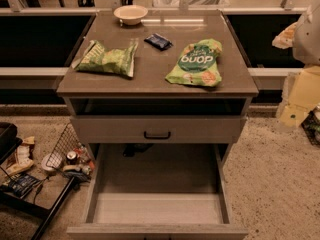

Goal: Place green jalapeno chip bag into middle drawer

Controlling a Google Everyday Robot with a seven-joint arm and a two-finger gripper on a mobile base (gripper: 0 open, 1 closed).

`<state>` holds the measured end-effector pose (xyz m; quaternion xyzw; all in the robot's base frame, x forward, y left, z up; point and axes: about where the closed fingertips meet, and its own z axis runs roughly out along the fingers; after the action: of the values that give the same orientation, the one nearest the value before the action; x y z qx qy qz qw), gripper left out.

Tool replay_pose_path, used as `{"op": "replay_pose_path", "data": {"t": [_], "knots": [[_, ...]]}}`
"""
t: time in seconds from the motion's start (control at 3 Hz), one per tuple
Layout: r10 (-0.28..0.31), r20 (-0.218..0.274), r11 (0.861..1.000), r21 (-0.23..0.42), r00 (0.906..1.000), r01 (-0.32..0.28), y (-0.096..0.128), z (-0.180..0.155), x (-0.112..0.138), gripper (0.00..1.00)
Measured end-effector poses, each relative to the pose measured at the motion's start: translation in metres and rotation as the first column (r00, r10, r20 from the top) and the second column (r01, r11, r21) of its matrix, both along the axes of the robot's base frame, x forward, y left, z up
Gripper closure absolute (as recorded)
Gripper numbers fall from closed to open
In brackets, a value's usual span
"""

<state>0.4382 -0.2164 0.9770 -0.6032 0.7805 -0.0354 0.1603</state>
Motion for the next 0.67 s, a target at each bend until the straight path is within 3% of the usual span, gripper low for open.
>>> {"op": "replay_pose_path", "data": {"t": [0.33, 0.67], "knots": [[0.000, 0.002, 1.000, 0.001, 1.0000, 0.000, 0.000, 0.001, 0.001, 0.00], [-0.004, 0.043, 0.993, 0.118, 0.9991, -0.001, 0.021, -0.002, 0.041, 0.00]]}}
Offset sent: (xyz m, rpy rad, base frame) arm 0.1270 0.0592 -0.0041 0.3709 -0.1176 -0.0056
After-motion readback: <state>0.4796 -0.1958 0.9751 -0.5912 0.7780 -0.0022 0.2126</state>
